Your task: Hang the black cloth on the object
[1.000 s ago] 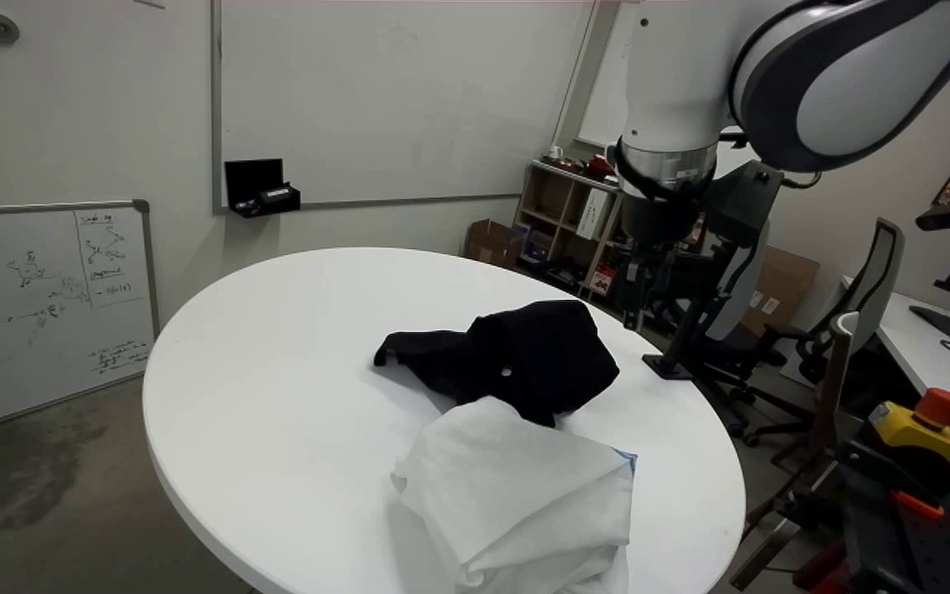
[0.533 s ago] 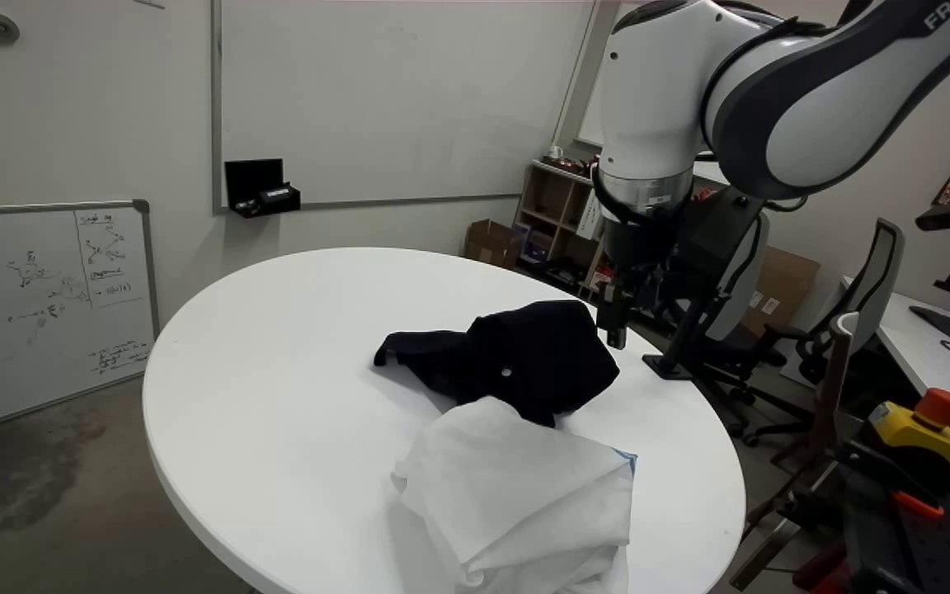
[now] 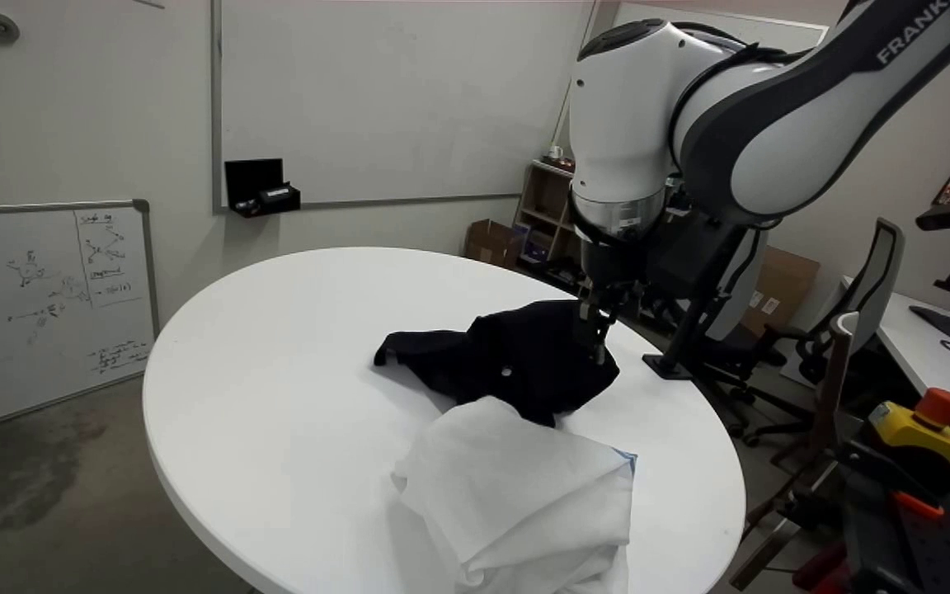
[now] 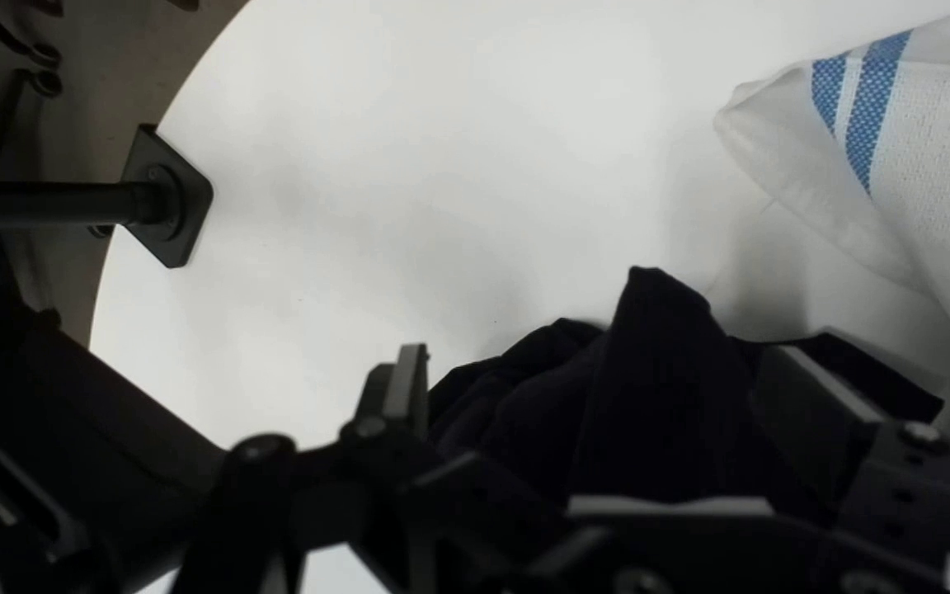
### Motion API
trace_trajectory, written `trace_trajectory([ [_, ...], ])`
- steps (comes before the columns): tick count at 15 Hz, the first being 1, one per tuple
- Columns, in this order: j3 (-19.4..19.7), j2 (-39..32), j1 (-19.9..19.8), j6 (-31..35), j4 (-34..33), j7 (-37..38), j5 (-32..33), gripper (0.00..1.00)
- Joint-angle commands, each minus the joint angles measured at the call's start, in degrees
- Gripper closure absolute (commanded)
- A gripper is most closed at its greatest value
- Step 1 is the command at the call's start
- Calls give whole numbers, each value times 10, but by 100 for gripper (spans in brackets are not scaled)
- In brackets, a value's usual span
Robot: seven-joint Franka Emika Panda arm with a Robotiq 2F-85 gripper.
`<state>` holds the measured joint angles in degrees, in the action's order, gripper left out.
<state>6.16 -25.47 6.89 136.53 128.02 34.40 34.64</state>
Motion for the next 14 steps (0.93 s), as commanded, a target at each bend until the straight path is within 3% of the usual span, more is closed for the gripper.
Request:
trace_trajectory([
  [1,14,-38,20,-1,-38,21,4,1],
  [4,18,-59,27,-5,-60,22,2,2],
  [5,21,-66,29,-5,-68,22,2,8],
  [6,23,-71,31,-6,-73,22,2,17],
  [7,24,-77,32,-6,-79,21,0,33],
  [14,31,-97,41,-15,-98,20,-5,87],
])
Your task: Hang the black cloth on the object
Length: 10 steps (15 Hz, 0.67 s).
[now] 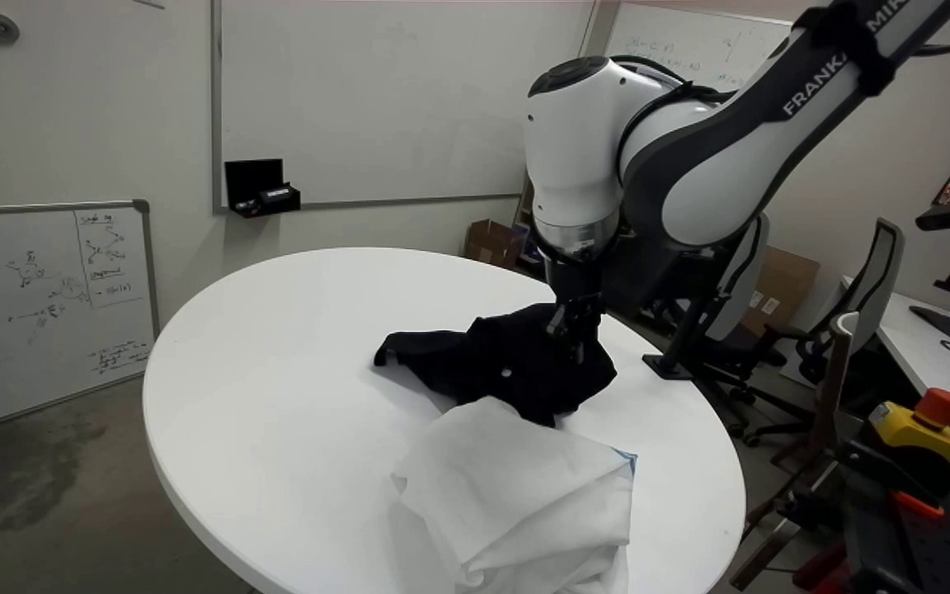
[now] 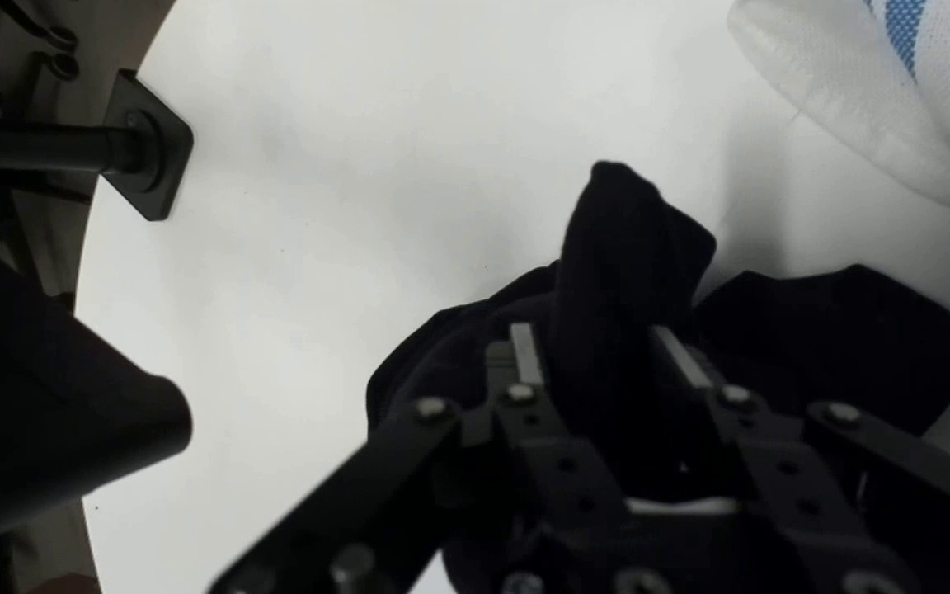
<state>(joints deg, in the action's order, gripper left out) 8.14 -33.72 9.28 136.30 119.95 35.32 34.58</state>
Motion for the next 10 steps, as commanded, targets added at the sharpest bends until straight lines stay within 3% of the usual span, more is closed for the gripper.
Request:
trace_trajectory([
  [1,11,-14,16,-13,-16,8,-7,96],
  [3,12,-14,16,-14,-14,7,-10,100],
  [6,11,-1,11,-14,-6,2,-22,98],
  [10,3,74,-8,-8,38,-27,-77,98],
])
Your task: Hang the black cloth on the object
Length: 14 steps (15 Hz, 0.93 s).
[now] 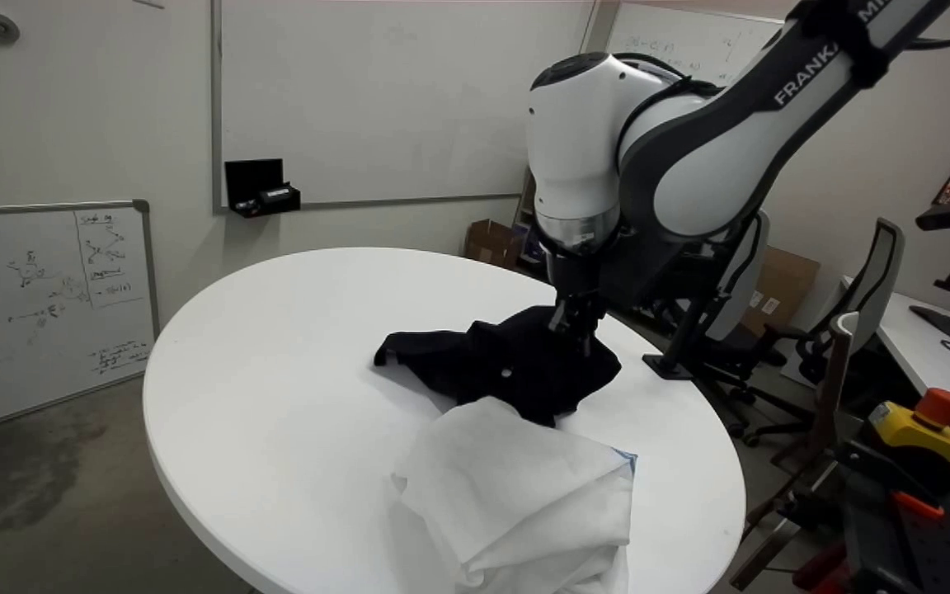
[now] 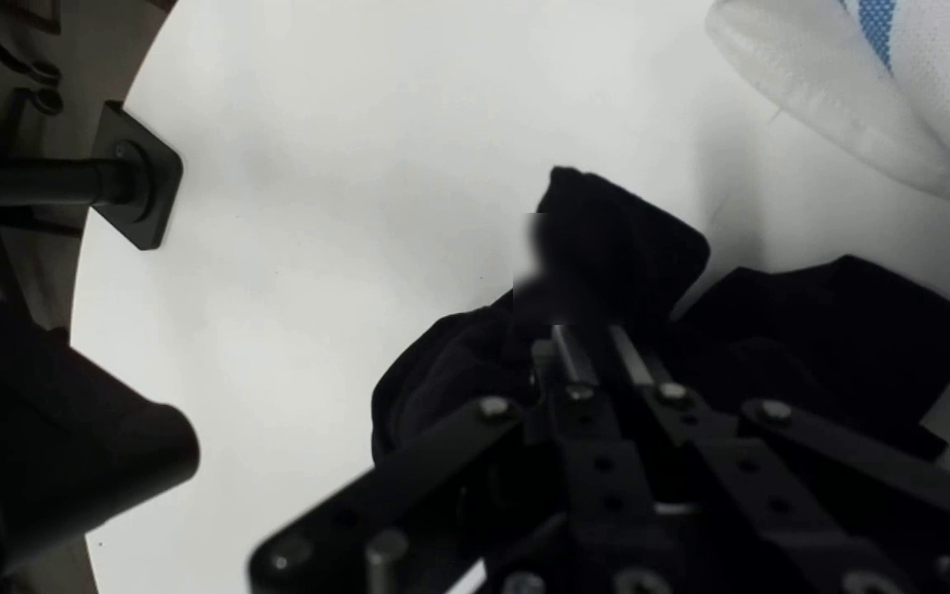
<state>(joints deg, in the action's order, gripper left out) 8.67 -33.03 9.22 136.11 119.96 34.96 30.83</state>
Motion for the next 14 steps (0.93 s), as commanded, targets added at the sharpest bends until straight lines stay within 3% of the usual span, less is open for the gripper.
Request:
trace_trajectory([
  [1,-4,95,-13,-4,53,-30,-56,98],
  [7,-18,265,-38,-15,139,-72,-128,98],
  [14,-38,436,-87,-72,206,-135,-189,98],
])
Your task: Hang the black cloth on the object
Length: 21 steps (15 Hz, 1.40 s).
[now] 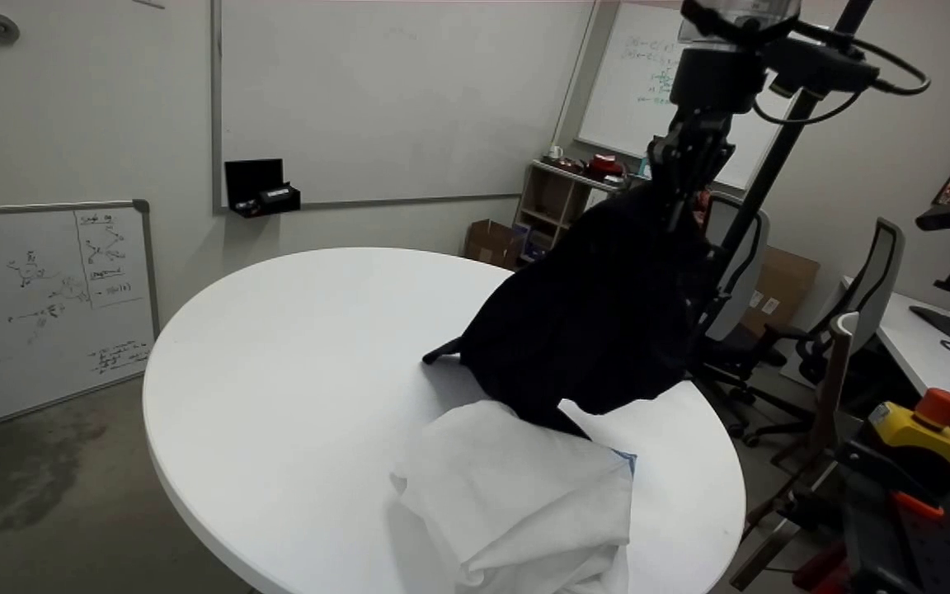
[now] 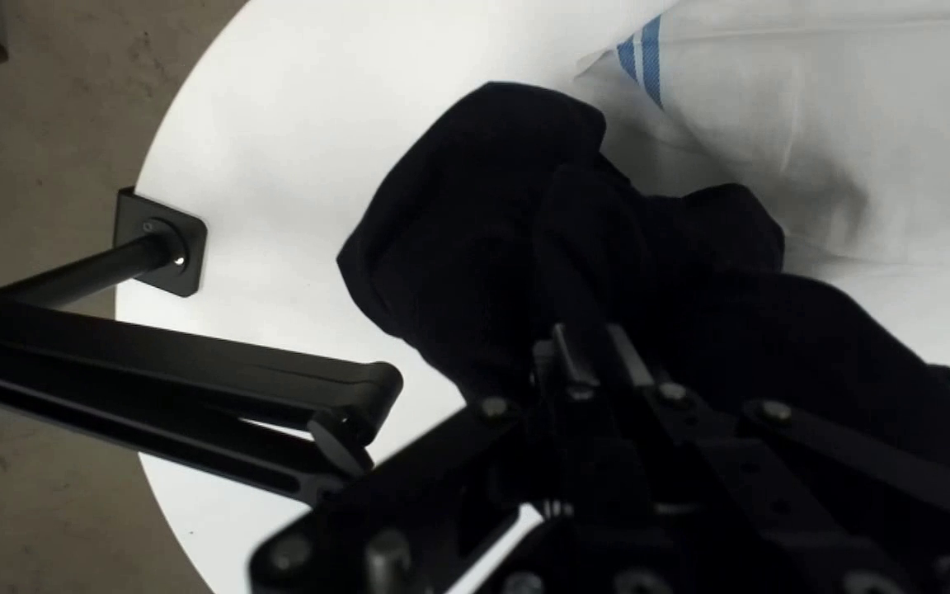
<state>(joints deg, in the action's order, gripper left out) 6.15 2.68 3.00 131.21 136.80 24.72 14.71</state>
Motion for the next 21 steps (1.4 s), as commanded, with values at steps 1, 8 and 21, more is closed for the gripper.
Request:
trace_trajectory([
  [1,-13,101,-32,-32,43,-40,-33,98],
  [8,-4,212,-86,-117,50,-100,-55,98],
  [21,48,201,-184,-192,-40,-108,-53,98],
])
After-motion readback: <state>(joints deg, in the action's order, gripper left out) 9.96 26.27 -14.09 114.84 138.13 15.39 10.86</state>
